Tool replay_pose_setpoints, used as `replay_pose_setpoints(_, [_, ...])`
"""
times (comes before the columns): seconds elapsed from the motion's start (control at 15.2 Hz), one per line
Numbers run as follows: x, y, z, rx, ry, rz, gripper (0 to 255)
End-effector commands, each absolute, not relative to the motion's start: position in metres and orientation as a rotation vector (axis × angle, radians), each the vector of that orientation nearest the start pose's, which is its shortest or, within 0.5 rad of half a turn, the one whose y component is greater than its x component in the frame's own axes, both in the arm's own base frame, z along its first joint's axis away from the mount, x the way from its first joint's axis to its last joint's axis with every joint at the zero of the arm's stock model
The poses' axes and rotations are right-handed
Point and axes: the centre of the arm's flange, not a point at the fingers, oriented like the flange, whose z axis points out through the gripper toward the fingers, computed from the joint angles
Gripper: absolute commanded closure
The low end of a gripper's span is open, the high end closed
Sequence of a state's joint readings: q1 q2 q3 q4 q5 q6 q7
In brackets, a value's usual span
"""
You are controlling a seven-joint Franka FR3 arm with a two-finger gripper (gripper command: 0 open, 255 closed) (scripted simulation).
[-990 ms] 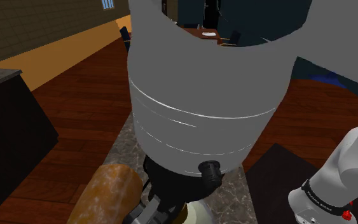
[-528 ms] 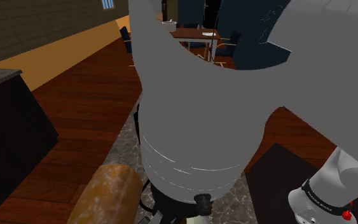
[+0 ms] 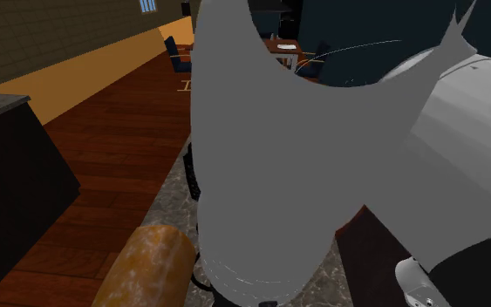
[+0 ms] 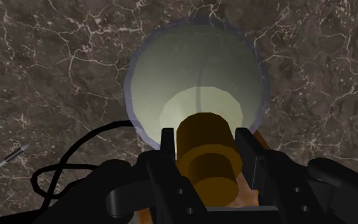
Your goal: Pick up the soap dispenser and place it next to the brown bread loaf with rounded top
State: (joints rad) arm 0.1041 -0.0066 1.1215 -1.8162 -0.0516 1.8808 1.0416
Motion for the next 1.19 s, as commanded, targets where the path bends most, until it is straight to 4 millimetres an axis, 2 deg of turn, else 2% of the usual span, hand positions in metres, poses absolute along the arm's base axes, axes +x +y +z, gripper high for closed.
replay_pose_setpoints(0.0, [0.195, 0.534, 0.526, -3.086, -0.307, -0.123, 255])
replay_pose_setpoints(1.12, [0.195, 0.534, 0.436, -3.086, -0.307, -0.123, 255])
